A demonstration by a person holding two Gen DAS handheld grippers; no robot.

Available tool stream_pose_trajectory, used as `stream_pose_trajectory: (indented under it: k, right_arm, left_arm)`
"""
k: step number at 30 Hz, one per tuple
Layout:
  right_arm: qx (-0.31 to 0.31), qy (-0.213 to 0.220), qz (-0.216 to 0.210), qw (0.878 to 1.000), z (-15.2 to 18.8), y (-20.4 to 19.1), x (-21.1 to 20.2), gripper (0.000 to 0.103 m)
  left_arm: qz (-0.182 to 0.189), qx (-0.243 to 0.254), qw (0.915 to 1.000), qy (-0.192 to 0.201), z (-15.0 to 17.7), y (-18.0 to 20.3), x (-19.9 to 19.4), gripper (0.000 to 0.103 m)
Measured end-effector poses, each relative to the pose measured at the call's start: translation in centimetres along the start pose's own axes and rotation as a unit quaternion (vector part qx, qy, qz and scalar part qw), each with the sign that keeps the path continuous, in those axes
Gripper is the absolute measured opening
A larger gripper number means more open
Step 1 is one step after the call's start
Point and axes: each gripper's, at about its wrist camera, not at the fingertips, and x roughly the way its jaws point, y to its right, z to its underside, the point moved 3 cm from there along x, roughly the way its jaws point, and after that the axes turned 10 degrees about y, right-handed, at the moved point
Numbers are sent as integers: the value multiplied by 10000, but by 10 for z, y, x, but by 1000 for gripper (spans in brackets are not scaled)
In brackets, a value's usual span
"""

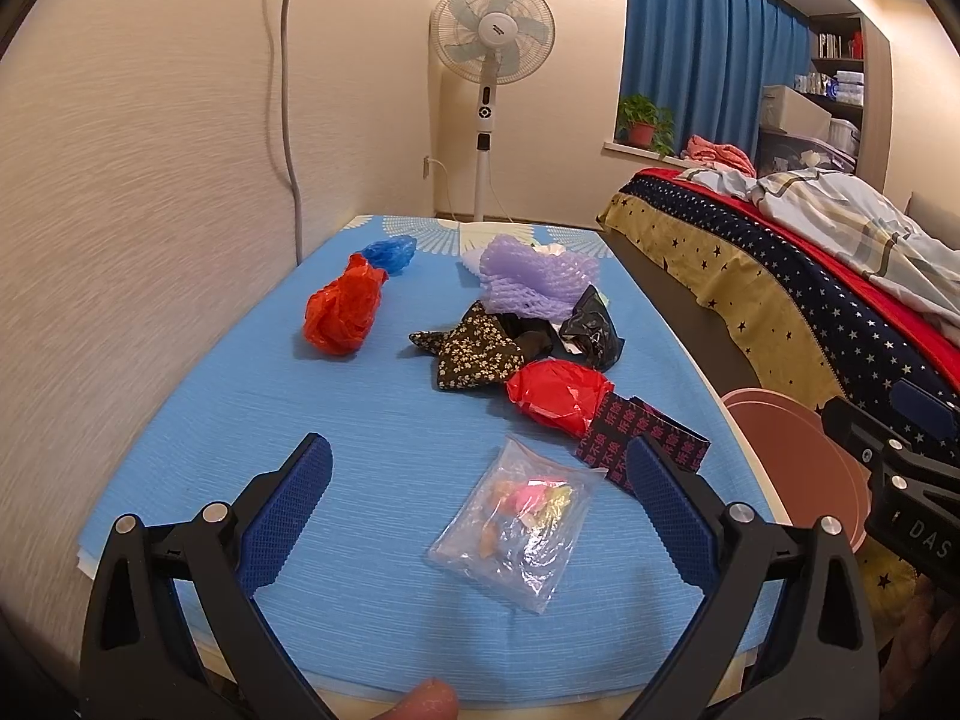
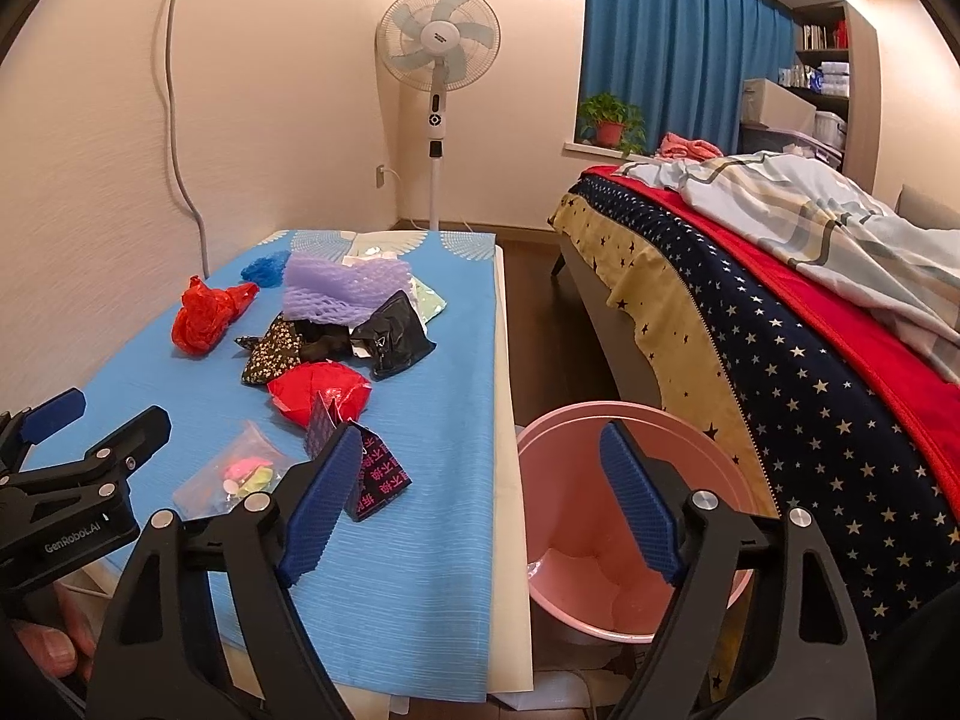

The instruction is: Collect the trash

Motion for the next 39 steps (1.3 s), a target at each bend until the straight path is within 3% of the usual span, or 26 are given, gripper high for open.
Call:
stream_pose_trajectory:
  k: [31, 39]
  right_arm:
    - [87, 45, -38, 9999, -2, -1, -2, 78]
    - [231, 26, -212, 9995, -10, 1, -3, 62]
  left_arm:
    - [7, 9, 10000, -5, -1, 0, 2, 95]
    - [-46, -84, 9999, 120, -11, -2, 0, 95]
